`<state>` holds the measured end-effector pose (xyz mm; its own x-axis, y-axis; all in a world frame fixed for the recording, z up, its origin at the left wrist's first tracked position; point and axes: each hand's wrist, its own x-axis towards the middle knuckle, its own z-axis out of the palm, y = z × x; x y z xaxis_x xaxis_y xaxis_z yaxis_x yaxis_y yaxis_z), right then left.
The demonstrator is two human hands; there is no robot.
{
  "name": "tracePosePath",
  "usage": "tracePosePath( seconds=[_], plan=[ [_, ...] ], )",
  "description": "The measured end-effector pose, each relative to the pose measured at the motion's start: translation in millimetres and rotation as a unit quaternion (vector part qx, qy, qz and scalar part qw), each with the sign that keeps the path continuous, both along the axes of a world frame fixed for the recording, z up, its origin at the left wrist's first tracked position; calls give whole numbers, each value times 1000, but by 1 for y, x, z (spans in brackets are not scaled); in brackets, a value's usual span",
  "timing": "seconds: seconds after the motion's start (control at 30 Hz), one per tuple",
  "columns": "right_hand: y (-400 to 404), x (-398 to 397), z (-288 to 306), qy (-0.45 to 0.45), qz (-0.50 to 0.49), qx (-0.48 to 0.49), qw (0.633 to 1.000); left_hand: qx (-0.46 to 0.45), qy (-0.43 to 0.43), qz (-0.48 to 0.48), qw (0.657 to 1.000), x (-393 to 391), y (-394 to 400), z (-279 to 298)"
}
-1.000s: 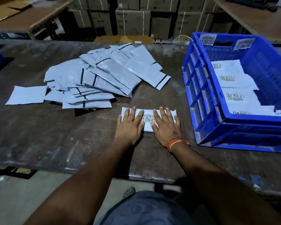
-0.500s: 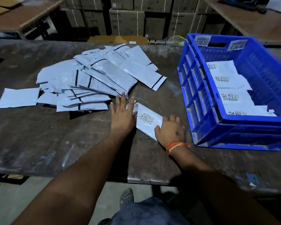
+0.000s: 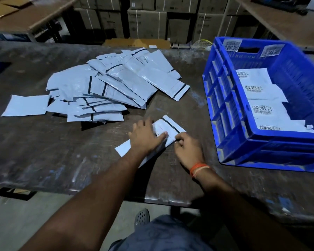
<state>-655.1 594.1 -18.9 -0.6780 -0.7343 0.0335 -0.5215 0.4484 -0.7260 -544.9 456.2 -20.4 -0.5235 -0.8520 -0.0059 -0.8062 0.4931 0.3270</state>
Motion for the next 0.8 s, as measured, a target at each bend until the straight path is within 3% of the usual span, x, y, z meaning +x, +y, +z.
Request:
tracePosePath(
  seconds=[0.2,0.27,0.33,0.4,0.47,0.57,0.8],
  plan=[
    [3,-22,7,37,-64,-4,997,20,70,-256,964,-14,9,-11],
    [6,-25,4,67,-54,-20,996,5,107,-296,949,-10,9,-14],
    [8,-28,0,123,-26,-13,992,-61,116,-234,963,-1,14,-16],
    [9,-34,-5,173,-13,28,984,-134,109,-113,979,12,22,-16],
    [7,-38,-5,167,-31,94,981,-160,74,15,984,24,28,-18],
    [3,-41,0,126,-35,143,981,-125,64,148,979,37,35,-16],
    [11,-37,2,67,-6,125,990,-6,104,226,969,45,56,-6]
  ],
)
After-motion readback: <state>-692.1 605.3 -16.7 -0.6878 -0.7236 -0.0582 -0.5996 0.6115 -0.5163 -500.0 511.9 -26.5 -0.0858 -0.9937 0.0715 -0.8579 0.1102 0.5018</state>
